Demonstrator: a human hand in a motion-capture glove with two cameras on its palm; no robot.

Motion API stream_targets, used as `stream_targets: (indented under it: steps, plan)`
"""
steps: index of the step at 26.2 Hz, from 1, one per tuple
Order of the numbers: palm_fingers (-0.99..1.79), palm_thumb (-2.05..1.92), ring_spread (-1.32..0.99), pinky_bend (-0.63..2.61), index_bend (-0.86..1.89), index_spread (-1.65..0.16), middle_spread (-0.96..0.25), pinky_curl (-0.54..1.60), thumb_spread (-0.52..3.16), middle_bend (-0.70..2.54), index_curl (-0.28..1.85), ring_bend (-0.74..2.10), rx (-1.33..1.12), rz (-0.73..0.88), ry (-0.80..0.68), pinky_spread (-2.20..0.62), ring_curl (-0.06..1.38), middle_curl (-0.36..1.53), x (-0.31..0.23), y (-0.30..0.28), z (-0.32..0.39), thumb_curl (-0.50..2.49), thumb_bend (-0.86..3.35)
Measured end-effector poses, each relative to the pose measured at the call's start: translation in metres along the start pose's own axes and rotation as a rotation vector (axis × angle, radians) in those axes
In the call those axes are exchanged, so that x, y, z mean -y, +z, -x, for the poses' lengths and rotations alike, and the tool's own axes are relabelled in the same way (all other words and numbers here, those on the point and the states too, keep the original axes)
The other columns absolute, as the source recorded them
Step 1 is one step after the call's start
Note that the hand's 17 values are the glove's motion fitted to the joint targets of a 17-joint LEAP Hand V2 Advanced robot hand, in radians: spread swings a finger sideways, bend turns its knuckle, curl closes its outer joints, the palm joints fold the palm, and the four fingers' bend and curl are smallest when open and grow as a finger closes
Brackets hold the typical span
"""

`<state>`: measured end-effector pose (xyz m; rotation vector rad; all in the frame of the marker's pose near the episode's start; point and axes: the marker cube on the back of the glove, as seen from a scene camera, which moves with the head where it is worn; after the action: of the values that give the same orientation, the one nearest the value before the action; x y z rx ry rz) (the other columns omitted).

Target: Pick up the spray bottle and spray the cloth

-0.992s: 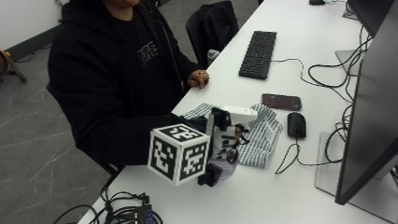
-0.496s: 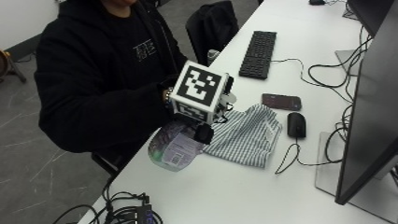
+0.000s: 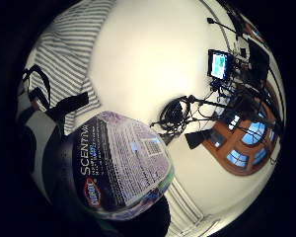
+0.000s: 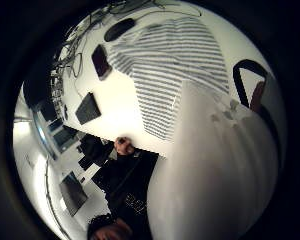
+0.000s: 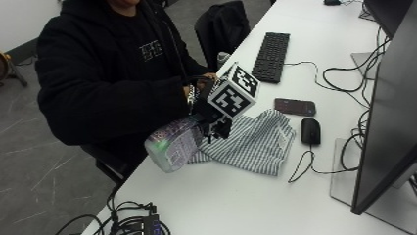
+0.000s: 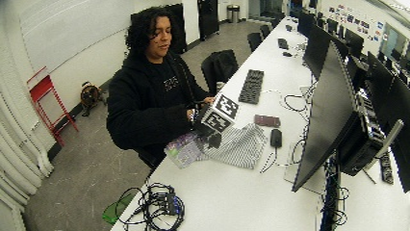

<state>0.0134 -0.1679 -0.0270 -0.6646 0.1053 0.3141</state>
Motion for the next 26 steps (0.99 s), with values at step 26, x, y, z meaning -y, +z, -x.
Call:
stream_targets:
  steps: [26]
  plan:
    - [1.36,0.97,-0.22,0.44,0.25,-0.28,-0.22,0.4,0.27,0.55,0.56,0.71,-0.248,0.148,-0.063,-0.3,0.48,0.52,0.002,0.04,0.055,0.76,-0.03]
